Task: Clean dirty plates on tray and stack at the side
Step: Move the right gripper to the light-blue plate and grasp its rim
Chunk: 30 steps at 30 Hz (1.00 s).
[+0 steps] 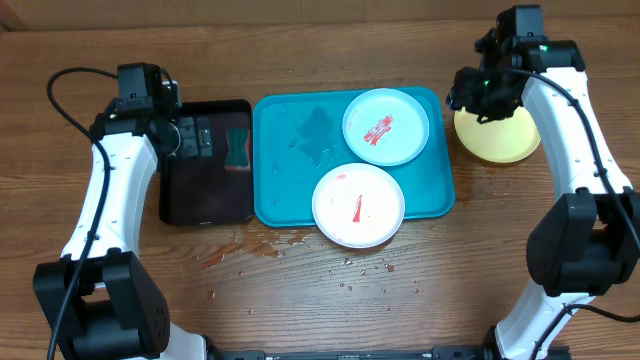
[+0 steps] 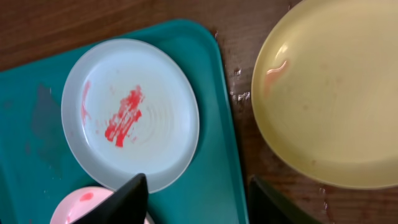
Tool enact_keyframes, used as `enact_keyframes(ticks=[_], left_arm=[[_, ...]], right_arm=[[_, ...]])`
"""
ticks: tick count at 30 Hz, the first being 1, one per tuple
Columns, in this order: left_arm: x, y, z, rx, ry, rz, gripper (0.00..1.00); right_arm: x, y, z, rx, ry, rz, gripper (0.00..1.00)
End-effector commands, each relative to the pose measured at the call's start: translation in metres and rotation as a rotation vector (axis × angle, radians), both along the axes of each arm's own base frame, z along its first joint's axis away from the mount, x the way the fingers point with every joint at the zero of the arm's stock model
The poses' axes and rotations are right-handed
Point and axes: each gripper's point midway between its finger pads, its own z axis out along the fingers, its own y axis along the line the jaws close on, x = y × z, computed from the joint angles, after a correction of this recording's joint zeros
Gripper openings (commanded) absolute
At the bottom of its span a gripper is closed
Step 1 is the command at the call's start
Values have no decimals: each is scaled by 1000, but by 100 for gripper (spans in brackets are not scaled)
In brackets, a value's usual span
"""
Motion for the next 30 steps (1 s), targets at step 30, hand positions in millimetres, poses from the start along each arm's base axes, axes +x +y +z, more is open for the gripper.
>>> enact_keyframes(ticks=[30], left_arm=[[8,-20,10,-78,-59,-72,100]], right_arm=[[-109,84,-91,-39,312,303,50]])
